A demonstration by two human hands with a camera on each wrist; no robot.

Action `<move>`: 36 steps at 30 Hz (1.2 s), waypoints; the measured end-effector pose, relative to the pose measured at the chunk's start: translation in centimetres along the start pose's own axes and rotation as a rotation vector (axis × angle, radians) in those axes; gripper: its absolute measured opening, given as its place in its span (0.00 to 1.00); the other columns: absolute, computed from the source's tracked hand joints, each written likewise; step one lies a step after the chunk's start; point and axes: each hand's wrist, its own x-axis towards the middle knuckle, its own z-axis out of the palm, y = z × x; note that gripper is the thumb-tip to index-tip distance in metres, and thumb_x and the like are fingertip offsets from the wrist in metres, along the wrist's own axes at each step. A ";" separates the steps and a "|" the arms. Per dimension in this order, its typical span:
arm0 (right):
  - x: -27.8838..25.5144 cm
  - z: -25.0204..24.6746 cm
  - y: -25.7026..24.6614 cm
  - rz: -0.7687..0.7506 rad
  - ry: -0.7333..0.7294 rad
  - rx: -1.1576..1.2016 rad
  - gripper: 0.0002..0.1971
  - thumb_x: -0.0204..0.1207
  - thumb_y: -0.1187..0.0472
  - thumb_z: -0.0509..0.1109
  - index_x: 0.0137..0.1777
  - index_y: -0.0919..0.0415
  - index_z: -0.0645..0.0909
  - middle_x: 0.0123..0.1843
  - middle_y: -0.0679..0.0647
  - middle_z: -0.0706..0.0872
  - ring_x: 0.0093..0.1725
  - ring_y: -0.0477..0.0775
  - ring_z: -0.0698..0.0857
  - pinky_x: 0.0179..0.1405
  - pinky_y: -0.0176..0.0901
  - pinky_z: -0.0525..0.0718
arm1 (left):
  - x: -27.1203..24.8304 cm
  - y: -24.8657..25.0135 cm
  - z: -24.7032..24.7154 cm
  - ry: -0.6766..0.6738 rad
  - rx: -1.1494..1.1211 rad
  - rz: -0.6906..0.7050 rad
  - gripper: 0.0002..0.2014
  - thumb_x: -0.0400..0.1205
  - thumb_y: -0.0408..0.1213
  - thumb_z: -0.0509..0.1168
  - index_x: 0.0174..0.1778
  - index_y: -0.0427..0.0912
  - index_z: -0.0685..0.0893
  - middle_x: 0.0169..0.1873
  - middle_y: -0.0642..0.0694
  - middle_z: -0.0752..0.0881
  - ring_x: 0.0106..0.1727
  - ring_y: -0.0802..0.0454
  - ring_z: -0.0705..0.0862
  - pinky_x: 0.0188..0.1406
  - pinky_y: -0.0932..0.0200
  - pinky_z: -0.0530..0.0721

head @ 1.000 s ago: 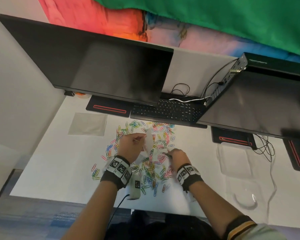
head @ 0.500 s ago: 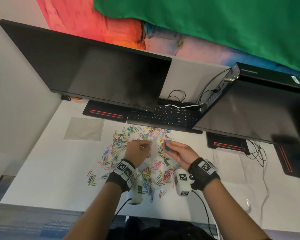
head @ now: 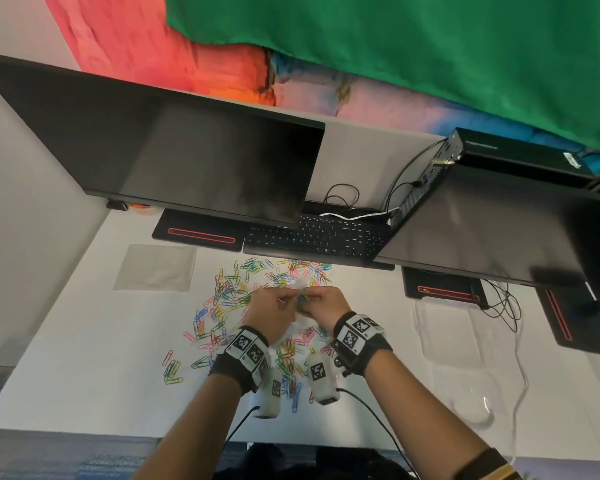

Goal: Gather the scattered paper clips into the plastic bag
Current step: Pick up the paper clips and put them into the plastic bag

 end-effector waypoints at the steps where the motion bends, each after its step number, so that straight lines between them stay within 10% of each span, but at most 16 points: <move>1: -0.1 0.0 -0.1 -0.012 0.001 -0.036 0.10 0.71 0.73 0.73 0.48 0.61 0.90 0.44 0.61 0.92 0.45 0.58 0.91 0.46 0.43 0.90 | 0.1 0.0 0.1 -0.002 0.007 0.002 0.09 0.82 0.36 0.69 0.55 0.45 0.91 0.31 0.53 0.90 0.33 0.56 0.89 0.39 0.62 0.90; 4: -0.5 0.1 0.0 -0.086 0.075 -0.281 0.10 0.70 0.68 0.73 0.49 0.58 0.91 0.35 0.53 0.89 0.30 0.46 0.85 0.26 0.29 0.81 | 0.2 0.0 0.1 -0.014 0.041 0.009 0.09 0.82 0.35 0.69 0.55 0.47 0.91 0.36 0.55 0.90 0.36 0.59 0.89 0.42 0.64 0.88; 8: -0.6 0.1 0.4 -0.131 0.114 -0.351 0.08 0.71 0.69 0.74 0.47 0.61 0.91 0.41 0.55 0.91 0.36 0.46 0.85 0.31 0.24 0.81 | -0.2 0.1 0.0 -0.033 0.046 0.037 0.09 0.82 0.32 0.69 0.53 0.46 0.92 0.36 0.53 0.91 0.33 0.63 0.88 0.35 0.76 0.83; 13: -0.9 0.3 0.6 -0.135 0.113 -0.379 0.09 0.73 0.69 0.69 0.46 0.62 0.90 0.39 0.56 0.88 0.33 0.47 0.81 0.22 0.22 0.74 | -0.4 -0.4 0.1 -0.058 0.011 0.028 0.09 0.82 0.32 0.68 0.53 0.47 0.92 0.35 0.48 0.93 0.33 0.54 0.90 0.42 0.59 0.91; 20: -1.6 0.4 0.7 -0.295 0.099 -0.513 0.11 0.76 0.71 0.67 0.48 0.62 0.92 0.46 0.58 0.92 0.38 0.47 0.85 0.36 0.16 0.72 | -0.4 -0.7 -0.4 -0.063 -0.010 0.009 0.10 0.80 0.30 0.68 0.54 0.42 0.92 0.38 0.47 0.93 0.37 0.53 0.91 0.46 0.53 0.92; 25: -2.3 -0.3 0.6 -0.334 -0.002 -0.329 0.14 0.77 0.73 0.65 0.47 0.60 0.92 0.42 0.55 0.92 0.40 0.49 0.88 0.41 0.28 0.83 | -0.6 -1.3 -1.1 -0.030 -0.060 -0.017 0.10 0.82 0.29 0.67 0.56 0.40 0.91 0.38 0.46 0.92 0.35 0.50 0.91 0.44 0.52 0.92; 29: -1.2 -3.1 4.2 -0.135 0.234 -0.177 0.10 0.77 0.67 0.70 0.49 0.54 0.90 0.52 0.51 0.91 0.53 0.51 0.89 0.58 0.44 0.86 | -0.8 -1.6 -2.2 0.009 -0.131 -0.042 0.10 0.82 0.29 0.66 0.57 0.39 0.90 0.45 0.42 0.92 0.40 0.47 0.91 0.46 0.49 0.92; 33: -1.3 -4.4 10.3 0.062 0.005 -0.672 0.40 0.74 0.44 0.73 0.83 0.51 0.60 0.84 0.52 0.60 0.82 0.56 0.64 0.80 0.48 0.62 | -0.6 -2.6 -2.8 0.030 -0.144 -0.063 0.11 0.82 0.30 0.66 0.57 0.40 0.90 0.46 0.44 0.92 0.47 0.47 0.91 0.52 0.47 0.91; 36: -1.8 -3.1 13.4 -0.066 -0.163 -0.824 0.50 0.70 0.33 0.69 0.85 0.43 0.43 0.86 0.47 0.41 0.85 0.55 0.44 0.82 0.58 0.48 | -0.7 -2.8 -2.9 0.030 -0.162 -0.068 0.11 0.82 0.30 0.66 0.57 0.41 0.90 0.44 0.45 0.92 0.46 0.47 0.91 0.52 0.46 0.91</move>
